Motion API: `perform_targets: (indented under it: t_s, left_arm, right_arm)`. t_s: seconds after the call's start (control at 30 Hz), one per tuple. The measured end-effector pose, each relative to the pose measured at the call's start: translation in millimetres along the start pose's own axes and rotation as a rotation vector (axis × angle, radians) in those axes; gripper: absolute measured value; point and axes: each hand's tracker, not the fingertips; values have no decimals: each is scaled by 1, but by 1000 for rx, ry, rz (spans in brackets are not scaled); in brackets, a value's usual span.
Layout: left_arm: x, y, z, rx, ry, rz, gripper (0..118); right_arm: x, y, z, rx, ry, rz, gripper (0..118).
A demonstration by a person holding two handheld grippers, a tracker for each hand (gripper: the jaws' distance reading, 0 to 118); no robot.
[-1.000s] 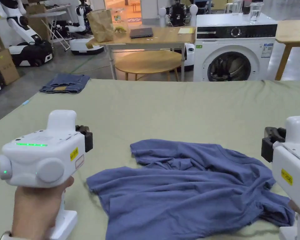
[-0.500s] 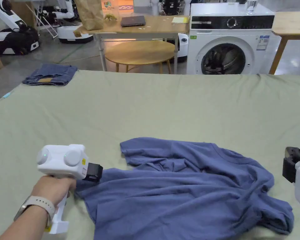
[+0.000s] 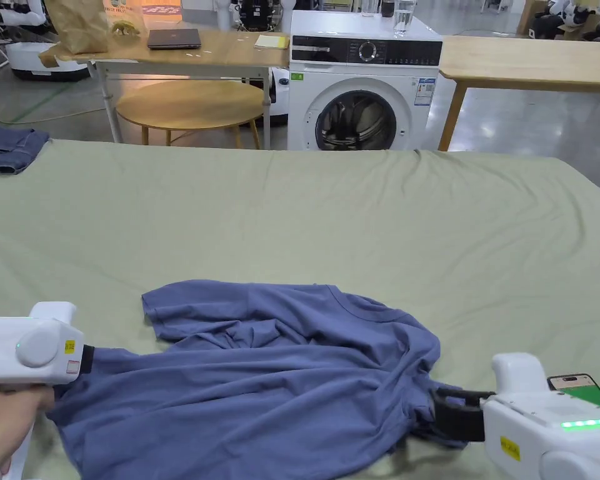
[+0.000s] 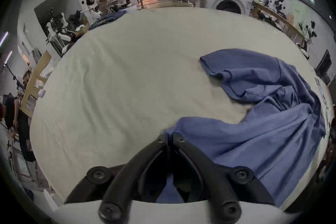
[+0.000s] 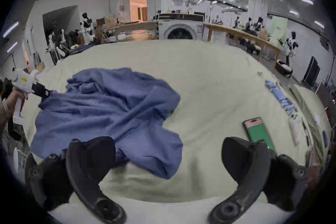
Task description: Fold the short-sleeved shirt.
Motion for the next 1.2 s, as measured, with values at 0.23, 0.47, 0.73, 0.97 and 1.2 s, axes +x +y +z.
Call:
perform_targets:
  t_s: [0.23, 0.47, 0.73, 0.97, 1.2]
  left_arm:
    - [-2, 1, 11, 88, 18, 9, 0]
    - [-11, 6, 51, 143, 21, -71, 0]
    - [-37, 46, 133, 384, 160, -108, 0]
    - [-48, 117, 210, 571, 154, -55, 0]
    - [-45, 201, 262, 719, 228, -72, 0]
  right_arm:
    - [10, -10, -48, -145, 95, -125, 5]
    - [12, 26, -14, -56, 34, -127, 4]
    - [29, 135, 57, 277, -117, -88, 4]
    - [17, 242, 112, 478, -152, 77, 4]
    - [5, 340, 154, 621, -154, 101, 4]
